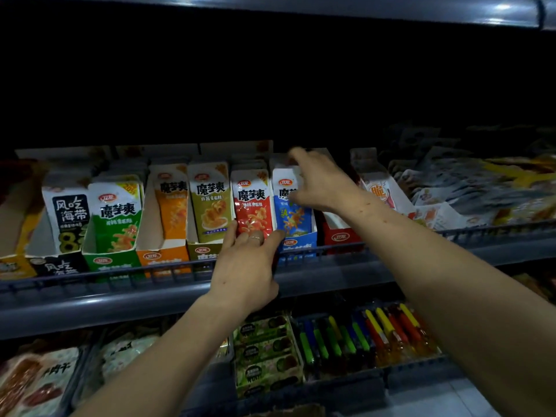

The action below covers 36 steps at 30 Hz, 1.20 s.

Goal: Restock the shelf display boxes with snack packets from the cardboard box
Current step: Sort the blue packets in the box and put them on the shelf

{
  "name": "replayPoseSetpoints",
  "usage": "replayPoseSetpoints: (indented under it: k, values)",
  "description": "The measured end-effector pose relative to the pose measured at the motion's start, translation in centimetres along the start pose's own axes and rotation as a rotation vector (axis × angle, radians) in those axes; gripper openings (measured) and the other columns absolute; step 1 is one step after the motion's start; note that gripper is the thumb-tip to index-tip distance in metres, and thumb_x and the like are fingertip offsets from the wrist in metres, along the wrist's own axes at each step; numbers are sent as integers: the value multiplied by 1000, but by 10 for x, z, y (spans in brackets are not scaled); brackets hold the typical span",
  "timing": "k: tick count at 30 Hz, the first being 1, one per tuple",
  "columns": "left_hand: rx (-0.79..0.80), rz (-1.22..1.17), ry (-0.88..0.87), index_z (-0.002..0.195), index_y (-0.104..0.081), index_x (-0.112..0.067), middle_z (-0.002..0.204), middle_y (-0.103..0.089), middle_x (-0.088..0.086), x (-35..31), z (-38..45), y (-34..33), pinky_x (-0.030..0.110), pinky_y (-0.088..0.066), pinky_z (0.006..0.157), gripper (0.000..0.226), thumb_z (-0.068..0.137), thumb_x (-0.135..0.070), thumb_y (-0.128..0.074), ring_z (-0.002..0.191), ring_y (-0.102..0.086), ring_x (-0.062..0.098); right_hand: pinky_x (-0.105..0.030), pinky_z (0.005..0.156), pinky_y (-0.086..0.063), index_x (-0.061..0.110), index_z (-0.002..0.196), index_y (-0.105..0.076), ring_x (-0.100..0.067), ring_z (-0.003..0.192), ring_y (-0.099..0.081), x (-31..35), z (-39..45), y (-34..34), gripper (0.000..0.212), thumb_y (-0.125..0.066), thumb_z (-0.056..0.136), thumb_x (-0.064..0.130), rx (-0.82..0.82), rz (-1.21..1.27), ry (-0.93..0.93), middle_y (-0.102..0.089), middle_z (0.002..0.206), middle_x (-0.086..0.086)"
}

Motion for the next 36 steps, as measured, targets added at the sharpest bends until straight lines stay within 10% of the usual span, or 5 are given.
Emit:
replayPoseSetpoints:
  k: [12,18,22,36]
  values:
    - [-47,31,9,144,-28,-31,122,-56,2,0,1,-3,47,-5,119,79,71,-29,-58,115,-50,28,-38,78,-49,11,122,-50,-33,108,-57,15,18,2,37,-63,88,11,-21,-243,87,-54,125,-15]
    - [-30,33,8,143,-27,-29,126,-54,2,-1,1,-2,46,-2,120,79,72,-31,-60,119,-48,27,-39,92,-43,16,133,-37,-30,118,-53,8,12,-25,83,-84,68,36,85,-461,111,-53,128,-10]
    - [-22,39,9,142,-26,-30,128,-53,2,-1,1,-2,46,-1,120,78,72,-33,-62,121,-47,26,-39,94,-39,15,130,-36,-30,117,-51,9,10,-25,74,-81,73,32,-44,-548,156,-53,125,-10]
    - [69,15,-6,147,-21,-31,132,-51,4,2,0,1,46,-1,120,82,75,-33,-59,124,-45,26,-40,91,-44,7,121,-55,-32,111,-51,2,-22,6,41,-68,82,4,-165,-249,114,-53,120,-14]
Point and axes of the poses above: each hand's wrist, its own z-axis towards the middle knuckle, its own y-axis out of the back of the hand, x = y × z, the point moved 6 cm from there along z, towards the middle knuckle
